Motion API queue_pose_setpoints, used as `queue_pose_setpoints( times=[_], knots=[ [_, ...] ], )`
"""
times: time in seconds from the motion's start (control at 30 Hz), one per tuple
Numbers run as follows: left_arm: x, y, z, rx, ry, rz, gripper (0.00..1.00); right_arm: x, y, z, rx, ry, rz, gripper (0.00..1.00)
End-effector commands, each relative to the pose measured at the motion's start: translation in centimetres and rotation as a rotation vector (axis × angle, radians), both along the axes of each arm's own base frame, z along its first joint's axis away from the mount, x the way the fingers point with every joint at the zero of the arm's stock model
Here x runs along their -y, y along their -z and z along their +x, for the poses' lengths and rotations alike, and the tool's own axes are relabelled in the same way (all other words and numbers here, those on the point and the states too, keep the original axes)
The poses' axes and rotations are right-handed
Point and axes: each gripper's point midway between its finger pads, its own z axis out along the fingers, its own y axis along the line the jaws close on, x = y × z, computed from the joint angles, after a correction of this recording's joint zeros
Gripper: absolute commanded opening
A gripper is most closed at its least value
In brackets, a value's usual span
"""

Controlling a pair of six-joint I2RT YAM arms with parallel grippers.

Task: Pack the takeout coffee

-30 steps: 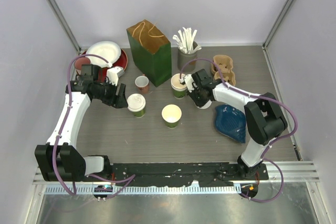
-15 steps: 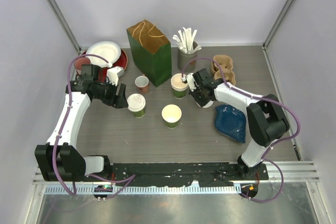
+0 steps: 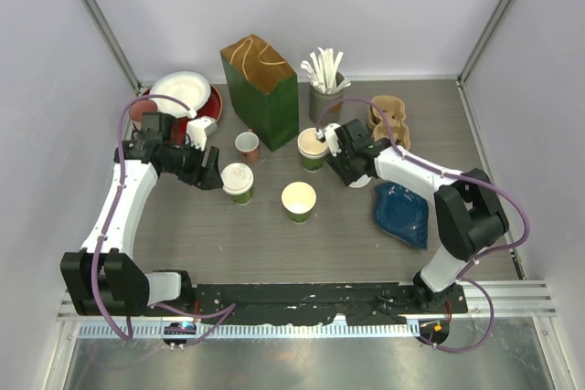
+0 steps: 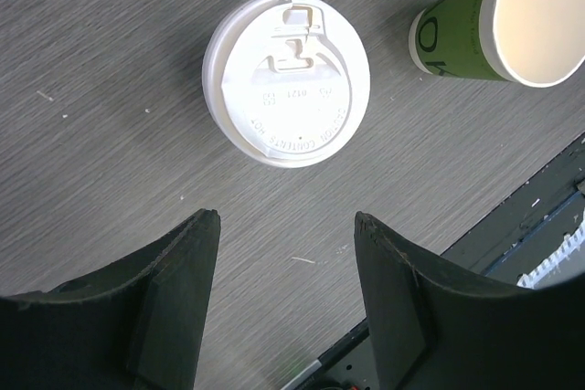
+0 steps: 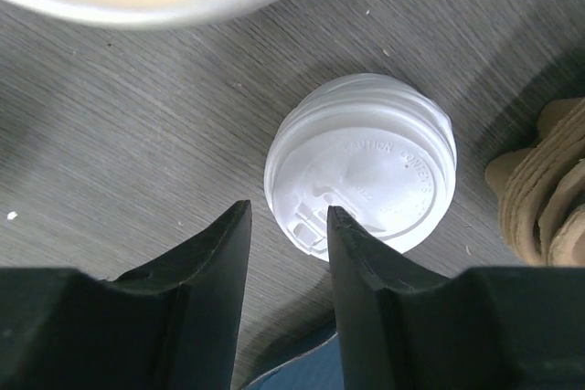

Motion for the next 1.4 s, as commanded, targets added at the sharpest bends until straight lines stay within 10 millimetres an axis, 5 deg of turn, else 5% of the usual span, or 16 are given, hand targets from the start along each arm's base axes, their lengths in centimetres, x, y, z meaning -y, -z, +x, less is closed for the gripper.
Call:
queue_pose_setpoints(
  times=[0.0,1.03,1.37],
  knots=[
    [0.4,-1.3,0.3,0.034,0.024,-0.029,0.65,-0.6,-1.3,0.9,0.136,-0.017,-0.058,0.45],
    [0.5,-1.4,-0.1,0.03,0.045,-0.03,0.65,-0.4,2.1,0.3,0.175,-0.058,-0.225,0.34],
    [0.6,-1.4,-0.2,0.027,0.047,-0.035,0.65,-0.4,1.5,0.2,0.18,-0.065,-0.22,0.12]
  ],
)
